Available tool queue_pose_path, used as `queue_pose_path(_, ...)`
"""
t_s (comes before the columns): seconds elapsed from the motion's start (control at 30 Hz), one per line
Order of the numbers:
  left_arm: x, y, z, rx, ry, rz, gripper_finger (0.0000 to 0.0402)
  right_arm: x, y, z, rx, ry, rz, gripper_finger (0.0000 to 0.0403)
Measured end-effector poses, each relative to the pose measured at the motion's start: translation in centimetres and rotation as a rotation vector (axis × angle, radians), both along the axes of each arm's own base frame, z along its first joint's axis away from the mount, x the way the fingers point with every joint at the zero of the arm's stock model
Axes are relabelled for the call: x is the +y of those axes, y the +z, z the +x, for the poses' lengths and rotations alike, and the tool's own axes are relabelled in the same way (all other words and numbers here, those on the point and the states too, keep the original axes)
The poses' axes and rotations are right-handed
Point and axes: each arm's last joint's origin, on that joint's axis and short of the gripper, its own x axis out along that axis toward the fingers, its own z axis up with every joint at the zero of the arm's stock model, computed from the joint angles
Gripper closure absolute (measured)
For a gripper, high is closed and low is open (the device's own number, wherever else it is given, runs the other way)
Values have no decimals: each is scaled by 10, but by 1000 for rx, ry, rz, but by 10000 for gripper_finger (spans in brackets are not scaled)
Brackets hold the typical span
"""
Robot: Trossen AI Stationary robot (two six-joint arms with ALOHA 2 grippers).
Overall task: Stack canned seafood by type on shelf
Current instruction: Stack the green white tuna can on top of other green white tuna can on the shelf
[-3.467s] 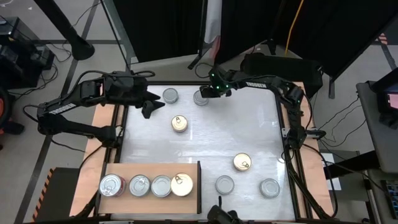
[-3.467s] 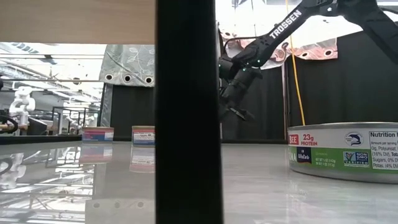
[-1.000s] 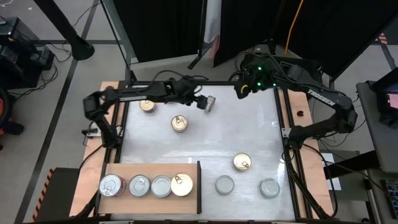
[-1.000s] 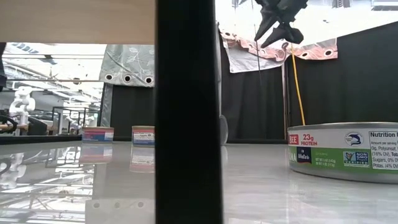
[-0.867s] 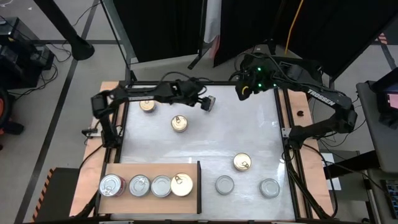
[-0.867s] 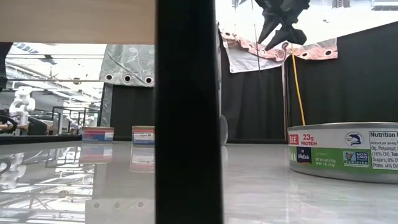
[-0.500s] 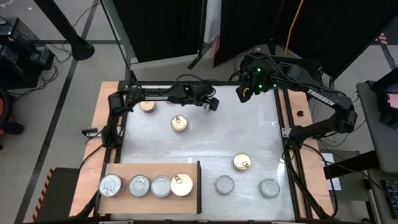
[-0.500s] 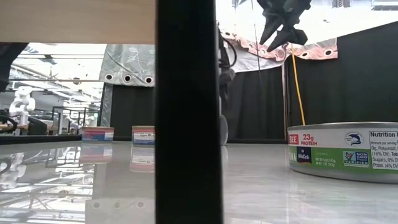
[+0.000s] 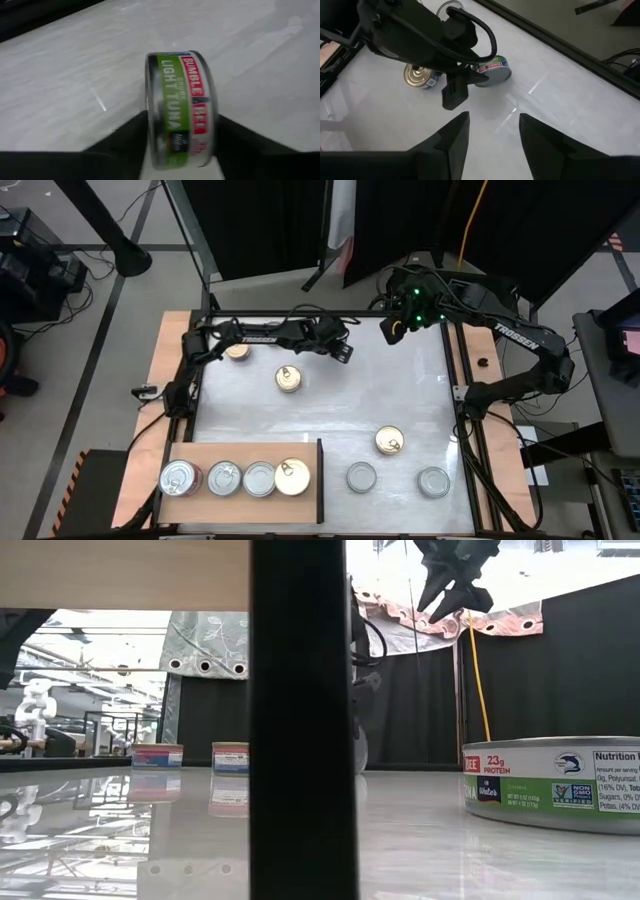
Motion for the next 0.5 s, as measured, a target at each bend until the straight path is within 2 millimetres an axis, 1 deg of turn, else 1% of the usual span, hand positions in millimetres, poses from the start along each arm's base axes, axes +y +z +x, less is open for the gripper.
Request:
queue_pose_path(0.03, 0, 1, 0, 0, -14, 0, 240, 0, 0, 0, 0, 0, 0, 238)
queue_pose_path(0.07, -1, 3, -1, -5, -33, -7, 255, 0, 0, 0, 0, 1, -1, 238)
queue_pose_path(0.17, -5, 20, -6, -22, -112, -37, 255, 0, 0, 0, 4, 10, -11, 238)
queue_pose_path(0.27, -14, 56, -20, -84, -218, -110, 255, 0, 0, 0, 6, 16, -15, 238)
queue_pose_path(0.37, -30, 104, -49, -134, -354, -197, 255, 0, 0, 0, 6, 16, -15, 238)
queue_pose_path(0.5, -57, 169, -109, -191, -546, -281, 255, 1, 0, 0, 5, 21, -13, 238)
